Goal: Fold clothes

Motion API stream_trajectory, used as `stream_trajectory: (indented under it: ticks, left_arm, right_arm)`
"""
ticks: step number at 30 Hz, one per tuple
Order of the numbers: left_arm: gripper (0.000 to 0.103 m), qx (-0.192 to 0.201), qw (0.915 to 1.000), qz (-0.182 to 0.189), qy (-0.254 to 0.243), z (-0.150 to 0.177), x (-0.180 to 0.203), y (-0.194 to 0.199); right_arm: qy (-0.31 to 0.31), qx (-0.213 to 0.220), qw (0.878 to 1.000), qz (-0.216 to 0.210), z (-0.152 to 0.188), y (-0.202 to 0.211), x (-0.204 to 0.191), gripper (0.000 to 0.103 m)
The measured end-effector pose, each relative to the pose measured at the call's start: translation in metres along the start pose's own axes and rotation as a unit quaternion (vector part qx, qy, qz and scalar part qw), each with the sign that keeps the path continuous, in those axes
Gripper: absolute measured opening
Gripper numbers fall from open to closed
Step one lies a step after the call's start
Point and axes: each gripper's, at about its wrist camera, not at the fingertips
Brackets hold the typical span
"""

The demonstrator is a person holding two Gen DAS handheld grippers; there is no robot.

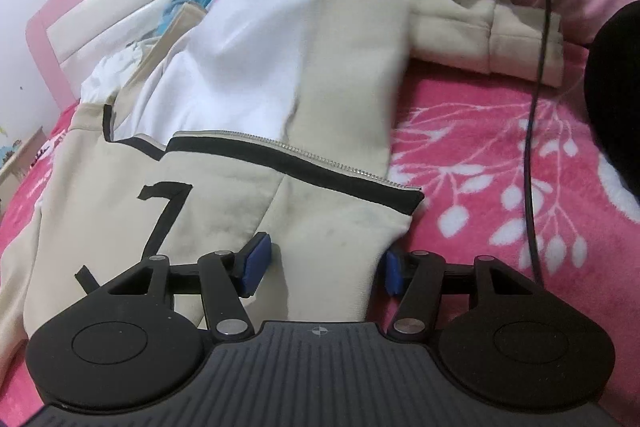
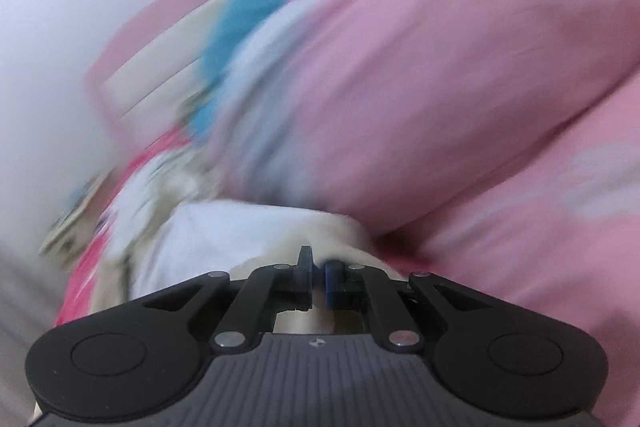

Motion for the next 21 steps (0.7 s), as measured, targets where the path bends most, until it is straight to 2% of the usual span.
stream_trajectory:
  ticks: [1, 2, 4, 5, 6, 7, 9, 11, 12, 16, 19, 21]
  left_arm:
    - [0.057, 0.000, 1.0000, 0.000, 0.000, 0.000, 0.000, 0.000]
    - [0.057, -0.001, 1.0000, 0.001, 0.000, 0.000, -0.001, 0.000]
    - [0.057, -0.001, 1.0000, 0.001, 0.000, -0.001, -0.001, 0.000]
    - [0.057, -0.001, 1.0000, 0.000, 0.000, -0.001, -0.001, 0.000]
    - [0.057, -0.001, 1.0000, 0.000, -0.001, -0.001, 0.000, 0.000]
    - [0.057, 0.000, 1.0000, 0.000, -0.001, -0.001, 0.000, 0.000]
    - [0.057, 0.001, 1.0000, 0.001, 0.000, -0.001, -0.001, 0.000]
    - [0.057, 0.001, 1.0000, 0.002, 0.000, -0.001, -0.002, 0.001]
    - [0.057, 0.001, 1.0000, 0.003, -0.001, -0.001, -0.003, 0.001]
    - [0.057, 0.002, 1.0000, 0.001, -0.001, -0.002, -0.003, 0.002]
    - [0.057, 0.006, 1.0000, -0.006, -0.004, 0.000, 0.000, 0.004]
    - [0.057, 0.011, 0.9998, -0.012, -0.010, 0.002, 0.003, 0.005]
  right_arm:
    - [-0.028, -0.018, 0.999, 0.000, -0.004, -0.003, 0.012, 0.007]
    - [-0.057, -0.037, 0.998, 0.000, -0.008, -0.006, 0.025, 0.012]
    - [-0.076, -0.063, 0.995, 0.009, -0.007, -0.003, 0.036, 0.026]
    - [-0.073, -0.072, 0.995, 0.012, -0.003, 0.002, 0.036, 0.037]
    - [-0.066, -0.081, 0.994, 0.010, 0.000, 0.008, 0.036, 0.044]
    - [-0.058, -0.094, 0.994, 0.000, 0.006, 0.017, 0.036, 0.045]
    - [-0.050, -0.148, 0.987, -0.039, 0.019, 0.026, 0.028, 0.054]
    - [-0.021, -0.223, 0.971, -0.087, 0.040, 0.025, 0.011, 0.056]
    - [-0.002, -0.252, 0.963, -0.097, 0.051, 0.022, 0.002, 0.057]
    - [0.023, -0.308, 0.949, -0.061, 0.098, -0.017, -0.027, 0.057]
    - [0.017, -0.323, 0.945, -0.046, 0.125, -0.040, -0.037, 0.058]
    - [0.033, -0.303, 0.951, -0.047, 0.139, -0.041, -0.044, 0.059]
Point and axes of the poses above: each gripper's, at about its wrist camera, not at the fingertips, and y roughly against the way its jaws point, x to its right, z to its underside, and after that the axes turned 8 degrees about z, right-handed
